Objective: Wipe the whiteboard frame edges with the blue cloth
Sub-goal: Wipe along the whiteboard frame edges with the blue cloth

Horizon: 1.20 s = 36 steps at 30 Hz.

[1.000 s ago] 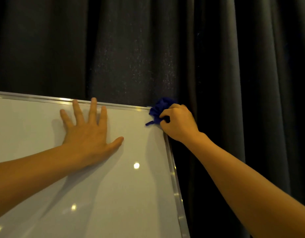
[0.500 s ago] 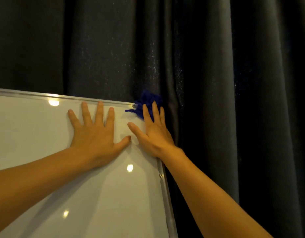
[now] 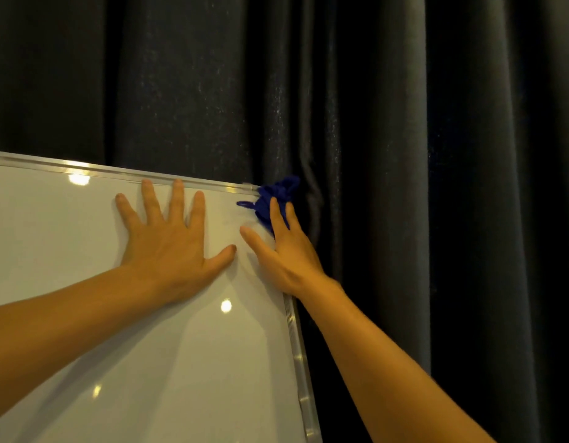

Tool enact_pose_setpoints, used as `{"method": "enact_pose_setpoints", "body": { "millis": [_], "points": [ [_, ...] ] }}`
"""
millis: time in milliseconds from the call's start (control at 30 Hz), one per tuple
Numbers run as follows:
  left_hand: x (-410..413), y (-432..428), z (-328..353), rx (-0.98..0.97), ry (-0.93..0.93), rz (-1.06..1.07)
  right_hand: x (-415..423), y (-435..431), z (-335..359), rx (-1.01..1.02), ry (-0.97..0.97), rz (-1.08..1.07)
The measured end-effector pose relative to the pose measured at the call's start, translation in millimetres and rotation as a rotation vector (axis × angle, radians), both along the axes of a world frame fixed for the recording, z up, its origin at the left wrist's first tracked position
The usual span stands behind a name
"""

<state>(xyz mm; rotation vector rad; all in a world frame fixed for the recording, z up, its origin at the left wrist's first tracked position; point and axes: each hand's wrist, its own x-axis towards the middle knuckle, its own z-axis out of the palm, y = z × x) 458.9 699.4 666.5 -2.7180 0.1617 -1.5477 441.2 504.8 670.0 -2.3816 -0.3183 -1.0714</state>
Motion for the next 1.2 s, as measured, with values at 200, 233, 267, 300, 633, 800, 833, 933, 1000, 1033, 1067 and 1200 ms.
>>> {"method": "enact_pose_setpoints", "body": {
  "millis": [200, 233, 267, 300, 633, 800, 833, 933, 1000, 1033, 1067, 1200],
  "points": [
    [-6.2, 0.4, 1.3, -0.005, 0.004, -0.003, -20.3, -12.7, -41.8, 0.076, -0.201, 0.066],
    [-7.1, -1.3, -0.1, -0.001, -0.001, 0.001, -19.0, -11.6, -33.6, 0.134, -0.270, 0.085],
    [-10.1, -2.8, -0.9, 0.000, 0.000, 0.000, -15.7, -8.0, -22.6, 0.194, -0.307, 0.098],
    [-11.6, -4.2, -0.5, -0.007, 0.003, -0.007, -12.5, -3.0, -8.9, 0.234, -0.321, 0.095],
    [-4.7, -8.0, -54.7, 0.062, 0.079, -0.051, -27.9, 7.2, -102.2, 0.088, 0.112, -0.015],
    [-5.7, -20.3, -41.5, 0.240, -0.019, -0.212, -66.9, 13.3, -168.3, 0.149, -0.001, -0.064],
    [-2.9, -19.8, -37.0, 0.260, -0.058, -0.202, -65.9, 12.4, -172.6, 0.135, -0.019, -0.086],
    [-3.3, -15.1, -26.1, 0.272, -0.102, -0.210, -63.7, 12.1, -156.8, 0.174, -0.007, -0.080],
    [-8.6, -15.4, -30.9, 0.326, -0.074, -0.208, -60.3, 17.3, -140.4, 0.238, 0.062, -0.139],
    [-10.5, -16.8, -35.7, 0.360, -0.068, -0.214, -58.8, 19.5, -133.8, 0.262, 0.086, -0.169],
    [-10.6, -18.7, -40.6, 0.388, -0.076, -0.220, -57.2, 21.4, -130.4, 0.267, 0.099, -0.213],
    [-13.5, -16.3, -54.5, 0.444, -0.099, -0.300, -67.3, 39.0, -165.2, 0.246, 0.060, -0.509]
  ]
}}
